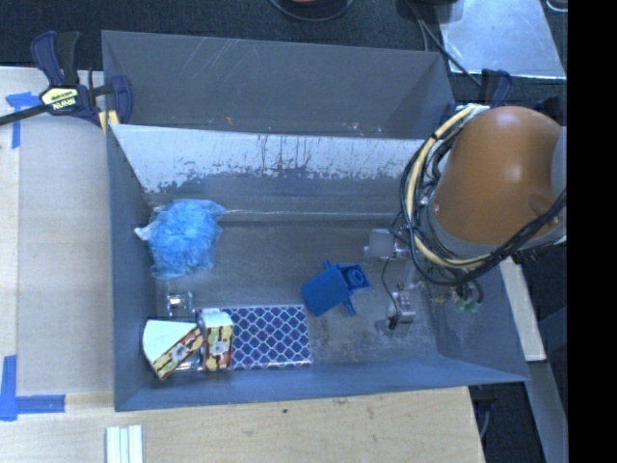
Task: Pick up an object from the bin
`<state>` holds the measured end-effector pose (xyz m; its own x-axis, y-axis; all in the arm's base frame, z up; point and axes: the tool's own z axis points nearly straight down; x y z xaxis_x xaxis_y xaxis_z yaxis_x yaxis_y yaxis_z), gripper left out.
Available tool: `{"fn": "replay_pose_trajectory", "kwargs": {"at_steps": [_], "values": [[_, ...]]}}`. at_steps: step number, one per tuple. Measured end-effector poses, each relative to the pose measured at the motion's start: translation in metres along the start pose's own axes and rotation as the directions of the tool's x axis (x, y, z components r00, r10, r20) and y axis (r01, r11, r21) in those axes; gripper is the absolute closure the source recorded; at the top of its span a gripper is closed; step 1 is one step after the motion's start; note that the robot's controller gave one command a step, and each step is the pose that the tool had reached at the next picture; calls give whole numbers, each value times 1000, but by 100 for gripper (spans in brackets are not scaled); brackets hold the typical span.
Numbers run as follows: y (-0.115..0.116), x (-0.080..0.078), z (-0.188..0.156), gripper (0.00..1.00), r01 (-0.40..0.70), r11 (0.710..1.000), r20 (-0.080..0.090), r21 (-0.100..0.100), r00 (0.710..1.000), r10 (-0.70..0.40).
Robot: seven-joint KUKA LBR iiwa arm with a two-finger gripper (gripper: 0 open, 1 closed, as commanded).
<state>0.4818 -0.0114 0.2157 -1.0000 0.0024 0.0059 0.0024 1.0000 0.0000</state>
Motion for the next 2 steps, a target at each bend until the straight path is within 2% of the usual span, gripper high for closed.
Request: {"fn": "replay_pose_trajectory", "kwargs": {"at_steps": [1,2], "values": [[0,-2,-4,0,0,1000,9,0,1000,0],[53,-50,67,0,-126,992,1,-2,992,126]]}}
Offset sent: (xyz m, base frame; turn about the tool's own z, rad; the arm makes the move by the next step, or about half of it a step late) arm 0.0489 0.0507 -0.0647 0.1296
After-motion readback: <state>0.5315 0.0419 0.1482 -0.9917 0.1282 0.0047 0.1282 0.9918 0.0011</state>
